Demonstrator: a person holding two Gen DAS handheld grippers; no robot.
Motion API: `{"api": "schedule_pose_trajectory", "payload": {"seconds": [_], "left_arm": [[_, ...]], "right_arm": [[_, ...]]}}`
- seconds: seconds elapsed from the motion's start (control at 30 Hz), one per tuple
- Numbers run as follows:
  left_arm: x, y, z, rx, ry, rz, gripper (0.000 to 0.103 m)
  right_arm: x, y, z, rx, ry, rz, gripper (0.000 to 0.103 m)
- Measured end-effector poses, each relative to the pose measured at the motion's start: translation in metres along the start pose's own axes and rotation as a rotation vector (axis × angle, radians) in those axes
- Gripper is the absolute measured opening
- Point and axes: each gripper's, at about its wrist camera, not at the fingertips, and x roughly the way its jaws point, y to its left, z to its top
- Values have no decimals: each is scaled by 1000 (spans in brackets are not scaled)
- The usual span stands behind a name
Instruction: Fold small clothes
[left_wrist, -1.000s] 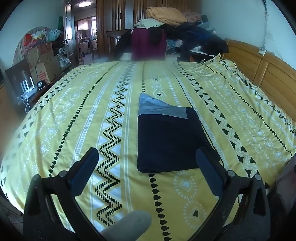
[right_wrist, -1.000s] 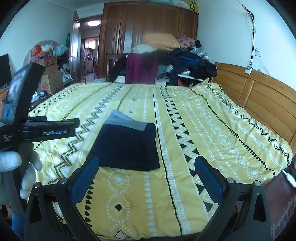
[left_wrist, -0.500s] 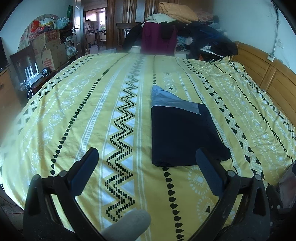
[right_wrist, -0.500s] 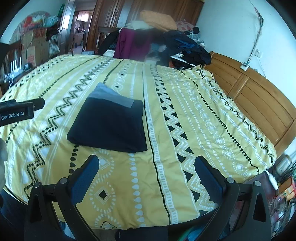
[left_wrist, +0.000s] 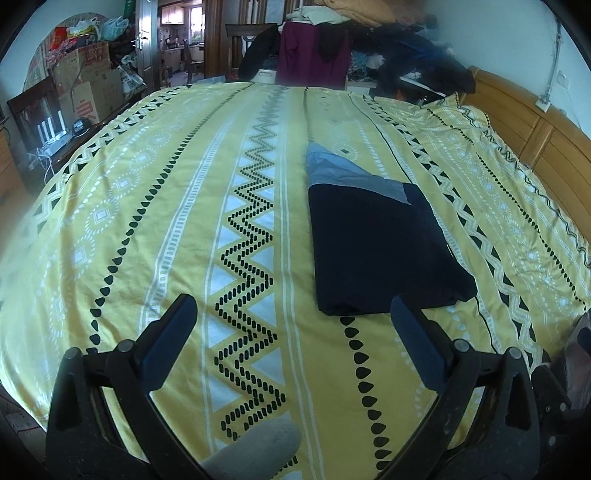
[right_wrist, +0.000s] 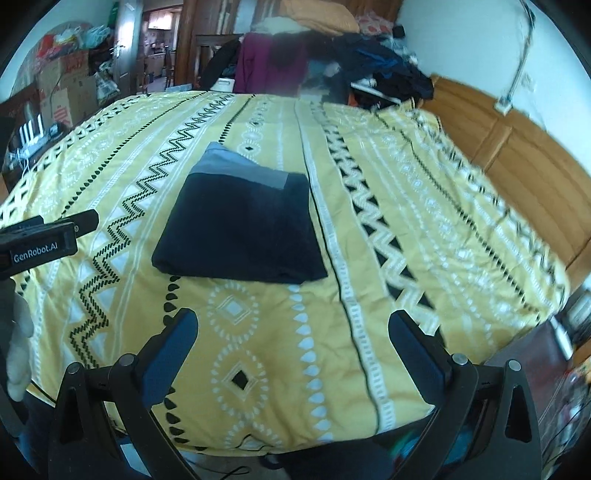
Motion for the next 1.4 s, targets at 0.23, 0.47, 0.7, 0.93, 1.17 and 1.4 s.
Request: {"api": "schedule_pose_trajectory", "payload": {"seconds": [0.23,0.47,0.7,0.93,1.17,1.4], "left_arm": [[15,-49,-8,134,46,-40,103],[7,-160,-30,318,59,-150,103],[13,-236,-63,479,119,-177,103],[2,-349,-92,727,98,-256,103],[1,-474,-126,901,126,-366,103],[-9,-565,-161,920,161,-509,103]], "right_arm": [[6,-45,-26,200,21,49,103],[-13,-139,-84,330,-2,-43,103],[-1,-242,-126,443,30,-106,103],[2,-340,-159,653,45,-181,103],[-5,-484,-225,921,112,-417,103],[-8,-539,-282,1056,179,-506,103]]}}
